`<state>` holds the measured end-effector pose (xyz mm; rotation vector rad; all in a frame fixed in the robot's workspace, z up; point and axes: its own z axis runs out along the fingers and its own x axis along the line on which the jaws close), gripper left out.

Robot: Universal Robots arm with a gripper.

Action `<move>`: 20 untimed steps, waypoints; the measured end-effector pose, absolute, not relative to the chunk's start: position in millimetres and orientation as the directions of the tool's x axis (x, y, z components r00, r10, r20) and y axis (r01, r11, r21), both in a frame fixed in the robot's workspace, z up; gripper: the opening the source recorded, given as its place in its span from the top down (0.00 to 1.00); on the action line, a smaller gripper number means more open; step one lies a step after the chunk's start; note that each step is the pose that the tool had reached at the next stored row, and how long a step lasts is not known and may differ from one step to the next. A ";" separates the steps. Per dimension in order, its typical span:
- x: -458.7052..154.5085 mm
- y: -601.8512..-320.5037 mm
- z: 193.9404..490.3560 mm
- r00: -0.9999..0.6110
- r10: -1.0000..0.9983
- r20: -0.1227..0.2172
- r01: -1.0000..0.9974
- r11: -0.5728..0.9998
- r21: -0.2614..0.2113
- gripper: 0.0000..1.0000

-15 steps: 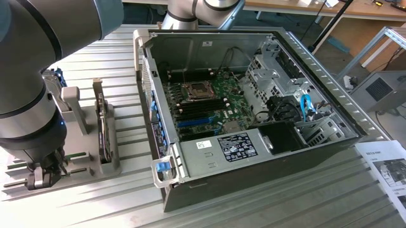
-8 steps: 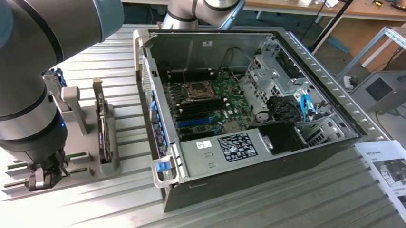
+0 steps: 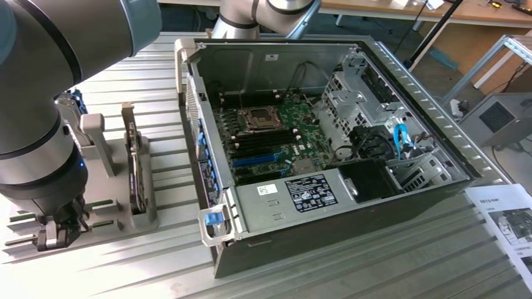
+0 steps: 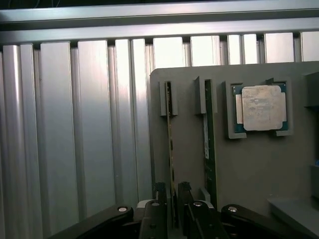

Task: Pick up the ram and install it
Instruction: 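Pick up the ram and move it above insertion slot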

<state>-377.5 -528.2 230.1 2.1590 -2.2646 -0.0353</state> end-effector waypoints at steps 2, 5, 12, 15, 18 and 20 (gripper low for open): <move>-379.3 -528.1 229.0 -0.048 -0.999 -0.007 -0.999 0.048 0.025 0.76; -380.8 -528.1 227.8 -0.048 -0.999 -0.007 -0.999 0.048 0.025 0.76; -380.9 -527.9 226.8 -0.048 -0.999 -0.007 -0.999 0.048 0.025 0.76; -381.0 -527.6 225.6 -0.048 -0.999 -0.007 -0.999 0.048 0.025 0.76; -381.1 -527.2 223.8 -0.048 -0.999 -0.007 -0.999 0.048 0.025 0.76; -381.2 -527.2 223.0 -0.048 -0.999 -0.006 -0.999 0.048 0.025 0.76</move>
